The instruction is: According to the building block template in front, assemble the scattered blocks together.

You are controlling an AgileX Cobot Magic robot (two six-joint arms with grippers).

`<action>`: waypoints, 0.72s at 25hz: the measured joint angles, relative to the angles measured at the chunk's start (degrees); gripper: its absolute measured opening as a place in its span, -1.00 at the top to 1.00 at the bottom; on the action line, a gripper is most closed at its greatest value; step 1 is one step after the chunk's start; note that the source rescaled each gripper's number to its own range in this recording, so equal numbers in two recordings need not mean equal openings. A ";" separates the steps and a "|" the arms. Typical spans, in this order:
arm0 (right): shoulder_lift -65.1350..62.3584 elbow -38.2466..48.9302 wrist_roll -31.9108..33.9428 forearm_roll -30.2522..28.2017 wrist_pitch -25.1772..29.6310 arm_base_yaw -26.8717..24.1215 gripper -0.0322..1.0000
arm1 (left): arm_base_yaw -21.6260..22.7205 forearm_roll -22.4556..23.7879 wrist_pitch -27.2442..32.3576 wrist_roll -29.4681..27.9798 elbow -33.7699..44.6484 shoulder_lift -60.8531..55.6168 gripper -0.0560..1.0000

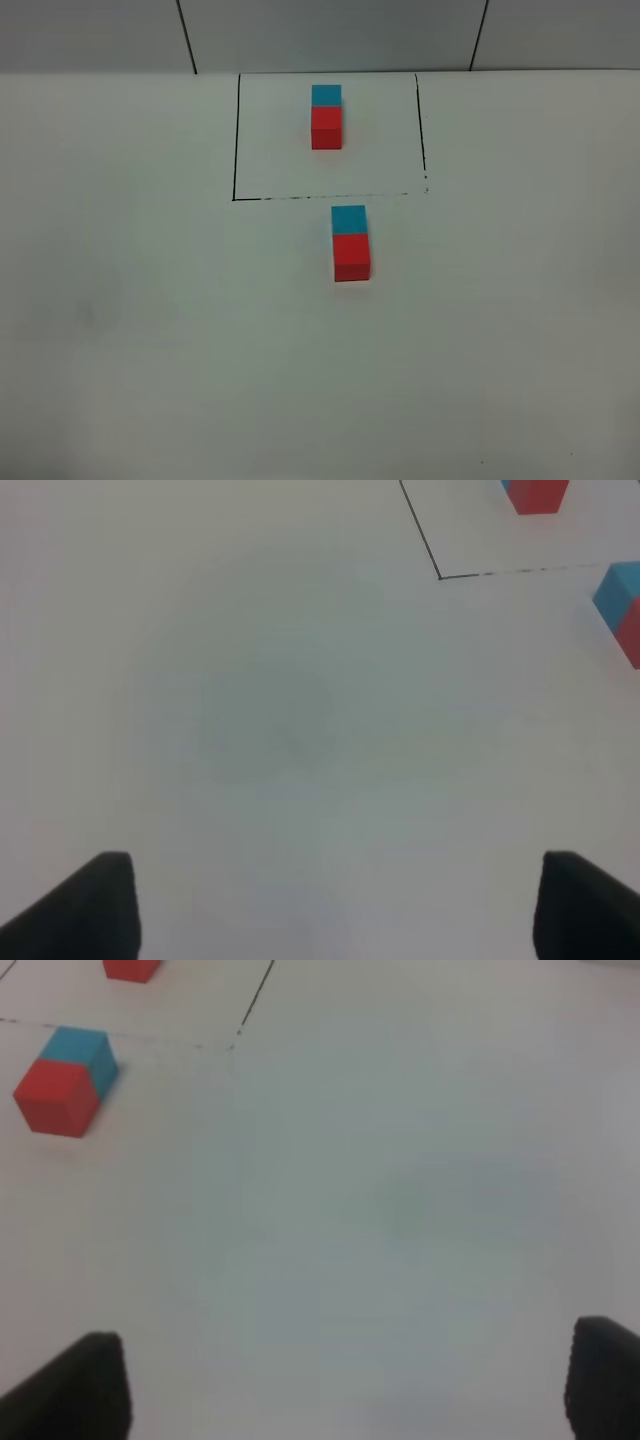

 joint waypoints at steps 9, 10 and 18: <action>0.00 0.00 0.05 0.00 0.00 0.00 -0.52 | 0.00 0.00 0.00 0.00 0.00 0.00 -0.74; 0.00 0.00 0.05 0.00 0.00 0.00 -0.51 | 0.00 0.00 0.00 0.00 0.00 0.00 -0.74; 0.00 0.00 0.05 0.00 0.00 0.00 -0.51 | 0.00 0.00 0.00 0.00 0.00 0.00 -0.74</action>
